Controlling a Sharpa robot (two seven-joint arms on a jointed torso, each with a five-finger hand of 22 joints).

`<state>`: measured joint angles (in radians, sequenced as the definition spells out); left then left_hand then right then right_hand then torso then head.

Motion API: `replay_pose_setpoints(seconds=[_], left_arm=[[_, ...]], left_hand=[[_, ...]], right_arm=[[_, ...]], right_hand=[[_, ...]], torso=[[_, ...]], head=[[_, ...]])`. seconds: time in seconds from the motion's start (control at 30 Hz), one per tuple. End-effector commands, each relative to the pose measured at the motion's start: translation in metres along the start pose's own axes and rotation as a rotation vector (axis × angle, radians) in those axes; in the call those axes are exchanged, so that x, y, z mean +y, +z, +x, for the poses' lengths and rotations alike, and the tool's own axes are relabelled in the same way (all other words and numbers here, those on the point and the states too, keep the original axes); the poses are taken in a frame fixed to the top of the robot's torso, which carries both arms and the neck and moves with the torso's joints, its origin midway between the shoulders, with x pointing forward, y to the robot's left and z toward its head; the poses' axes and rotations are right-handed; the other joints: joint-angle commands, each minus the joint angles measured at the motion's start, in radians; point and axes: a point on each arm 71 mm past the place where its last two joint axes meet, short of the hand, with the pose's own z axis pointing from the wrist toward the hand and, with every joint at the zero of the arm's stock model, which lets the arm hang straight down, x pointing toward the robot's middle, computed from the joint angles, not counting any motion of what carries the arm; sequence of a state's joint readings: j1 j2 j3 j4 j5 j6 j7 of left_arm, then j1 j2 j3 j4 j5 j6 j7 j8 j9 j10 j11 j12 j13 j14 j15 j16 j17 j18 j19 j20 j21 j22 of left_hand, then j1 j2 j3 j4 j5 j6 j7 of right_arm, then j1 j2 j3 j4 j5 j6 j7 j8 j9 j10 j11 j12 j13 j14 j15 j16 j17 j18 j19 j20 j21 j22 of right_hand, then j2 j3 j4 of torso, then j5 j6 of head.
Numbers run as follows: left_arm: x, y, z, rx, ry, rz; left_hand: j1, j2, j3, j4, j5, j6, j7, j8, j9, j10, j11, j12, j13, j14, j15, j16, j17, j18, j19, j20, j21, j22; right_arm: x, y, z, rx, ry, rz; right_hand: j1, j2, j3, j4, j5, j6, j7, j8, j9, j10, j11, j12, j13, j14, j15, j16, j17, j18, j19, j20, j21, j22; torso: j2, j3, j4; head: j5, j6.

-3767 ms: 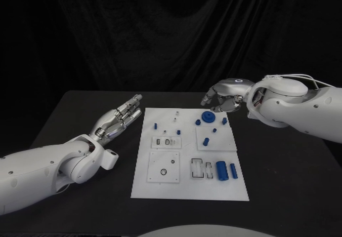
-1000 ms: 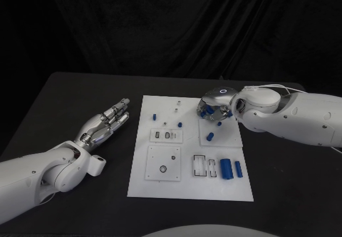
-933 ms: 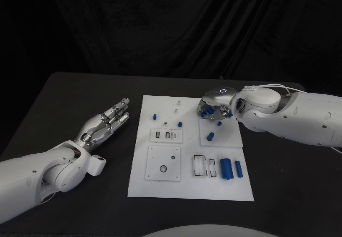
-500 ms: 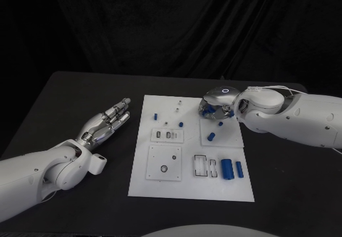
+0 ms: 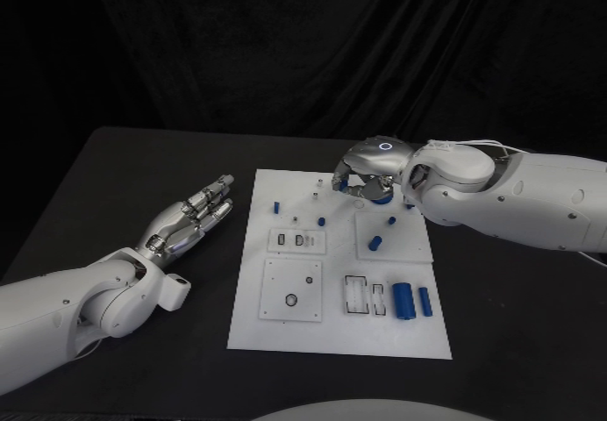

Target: Assemble the parts on the task board

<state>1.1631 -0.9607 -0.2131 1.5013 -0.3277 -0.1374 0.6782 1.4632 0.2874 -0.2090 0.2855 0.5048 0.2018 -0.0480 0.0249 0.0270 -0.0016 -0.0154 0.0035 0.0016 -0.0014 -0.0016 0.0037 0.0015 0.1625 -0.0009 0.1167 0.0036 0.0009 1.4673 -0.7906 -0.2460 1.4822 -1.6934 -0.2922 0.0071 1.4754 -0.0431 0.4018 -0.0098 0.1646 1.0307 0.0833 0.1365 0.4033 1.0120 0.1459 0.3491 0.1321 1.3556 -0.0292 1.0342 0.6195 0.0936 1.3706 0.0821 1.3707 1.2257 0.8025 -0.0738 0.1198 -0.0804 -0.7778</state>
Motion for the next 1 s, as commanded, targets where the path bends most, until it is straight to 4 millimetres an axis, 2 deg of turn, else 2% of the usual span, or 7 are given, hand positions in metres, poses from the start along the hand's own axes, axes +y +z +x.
replay_pose_setpoints(seconds=[0.03, 0.3, 0.47, 0.67, 0.87, 0.93, 1.0], left_arm=[[-0.015, 0.001, 0.002, 0.015, -0.01, 0.201], [-0.014, 0.002, 0.003, 0.019, -0.013, 0.197], [-0.014, 0.004, 0.005, 0.027, -0.019, 0.194], [-0.013, 0.005, 0.006, 0.031, -0.023, 0.19], [-0.013, 0.005, 0.006, 0.034, -0.024, 0.188], [-0.013, 0.005, 0.006, 0.035, -0.025, 0.187], [-0.013, 0.005, 0.006, 0.036, -0.026, 0.186]], left_hand=[[0.009, -0.001, 0.007, 0.001, 0.005, -0.006, -0.002, 0.001, -0.001, 0.002, 0.006, -0.003, -0.002, 0.001, 0.006, -0.004, -0.001, 0.017, 0.001, 0.005, -0.004, -0.001], [0.01, -0.001, 0.008, 0.001, 0.005, -0.007, -0.002, 0.001, -0.001, 0.002, 0.006, -0.003, -0.002, 0.001, 0.006, -0.004, -0.001, 0.017, 0.001, 0.005, -0.004, -0.001], [0.014, -0.001, 0.011, 0.0, 0.008, -0.007, 0.001, 0.001, -0.001, 0.002, 0.006, -0.003, -0.002, 0.001, 0.009, -0.004, -0.001, 0.017, 0.001, 0.008, -0.004, -0.001], [0.016, -0.001, 0.013, 0.0, 0.008, -0.007, 0.005, 0.001, -0.001, 0.002, 0.006, -0.003, -0.002, 0.001, 0.011, -0.004, -0.001, 0.017, 0.001, 0.01, -0.004, -0.001], [0.019, -0.001, 0.015, 0.0, 0.008, -0.006, 0.008, 0.001, -0.001, 0.002, 0.008, -0.003, -0.002, 0.001, 0.012, -0.004, -0.001, 0.017, 0.001, 0.012, -0.004, -0.001], [0.019, -0.001, 0.015, 0.0, 0.008, -0.006, 0.008, 0.001, -0.001, 0.002, 0.008, -0.003, -0.002, 0.001, 0.012, -0.004, -0.001, 0.017, 0.001, 0.012, -0.004, -0.001], [0.019, -0.001, 0.015, 0.0, 0.008, -0.006, 0.008, 0.001, -0.001, 0.002, 0.008, -0.003, -0.002, 0.001, 0.012, -0.004, -0.001, 0.017, 0.001, 0.012, -0.004, -0.001]], right_arm=[[0.001, 0.008, -0.005, -0.04, 0.018, -0.01], [0.003, 0.034, -0.007, -0.025, 0.019, -0.006], [0.001, 0.051, -0.008, -0.009, 0.012, 0.008], [-0.001, 0.06, -0.007, 0.01, 0.005, 0.027], [-0.002, 0.063, -0.005, 0.028, 0.004, 0.041], [-0.003, 0.063, -0.004, 0.031, 0.004, 0.045], [-0.003, 0.063, -0.004, 0.033, 0.004, 0.047]], right_hand=[[0.005, -0.006, -0.001, 0.007, -0.006, 0.002, 0.004, -0.005, -0.001, 0.116, -0.105, -0.008, -0.001, 0.005, -0.004, 0.0, 0.003, -0.012, 0.002, -0.006, -0.003, 0.002], [0.007, -0.012, -0.006, 0.015, -0.012, -0.015, 0.009, -0.019, -0.003, 0.117, -0.1, -0.033, -0.006, 0.005, -0.001, -0.003, 0.004, -0.013, 0.002, -0.005, -0.005, 0.003], [0.006, -0.016, -0.01, 0.022, -0.014, -0.021, 0.008, -0.025, -0.004, 0.116, -0.097, -0.05, -0.01, 0.003, 0.001, -0.005, 0.002, -0.012, 0.001, -0.003, -0.007, 0.002], [0.004, -0.018, -0.012, 0.027, -0.015, -0.027, 0.009, -0.031, -0.005, 0.114, -0.093, -0.063, -0.013, 0.002, 0.004, -0.004, 0.006, -0.013, 0.001, 0.0, -0.008, 0.004], [0.003, -0.02, -0.014, 0.031, -0.015, -0.031, 0.009, -0.035, -0.005, 0.112, -0.091, -0.074, -0.015, 0.001, 0.006, -0.004, 0.008, -0.013, 0.001, 0.002, -0.008, 0.005], [0.002, -0.021, -0.015, 0.032, -0.015, -0.032, 0.008, -0.036, -0.005, 0.112, -0.09, -0.077, -0.015, 0.002, 0.007, -0.003, 0.01, -0.013, 0.001, 0.002, -0.008, 0.006], [0.002, -0.021, -0.015, 0.033, -0.015, -0.032, 0.008, -0.036, -0.005, 0.112, -0.09, -0.079, -0.016, 0.001, 0.007, -0.004, 0.01, -0.013, 0.001, 0.002, -0.008, 0.006]], torso=[[0.001, 0.0002, 0.0004], [0.0, -0.0023, 0.0007], [0.002, -0.0013, 0.003], [0.002, -0.002, 0.0027], [0.002, -0.0044, 0.0065], [0.003, -0.0044, 0.0064], [0.002, -0.0033, 0.0037]], head=[[0.0, 0.003], [-0.003, 0.0], [-0.006, 0.001], [-0.007, 0.002], [-0.009, 0.002], [-0.01, 0.003], [-0.008, 0.004]])
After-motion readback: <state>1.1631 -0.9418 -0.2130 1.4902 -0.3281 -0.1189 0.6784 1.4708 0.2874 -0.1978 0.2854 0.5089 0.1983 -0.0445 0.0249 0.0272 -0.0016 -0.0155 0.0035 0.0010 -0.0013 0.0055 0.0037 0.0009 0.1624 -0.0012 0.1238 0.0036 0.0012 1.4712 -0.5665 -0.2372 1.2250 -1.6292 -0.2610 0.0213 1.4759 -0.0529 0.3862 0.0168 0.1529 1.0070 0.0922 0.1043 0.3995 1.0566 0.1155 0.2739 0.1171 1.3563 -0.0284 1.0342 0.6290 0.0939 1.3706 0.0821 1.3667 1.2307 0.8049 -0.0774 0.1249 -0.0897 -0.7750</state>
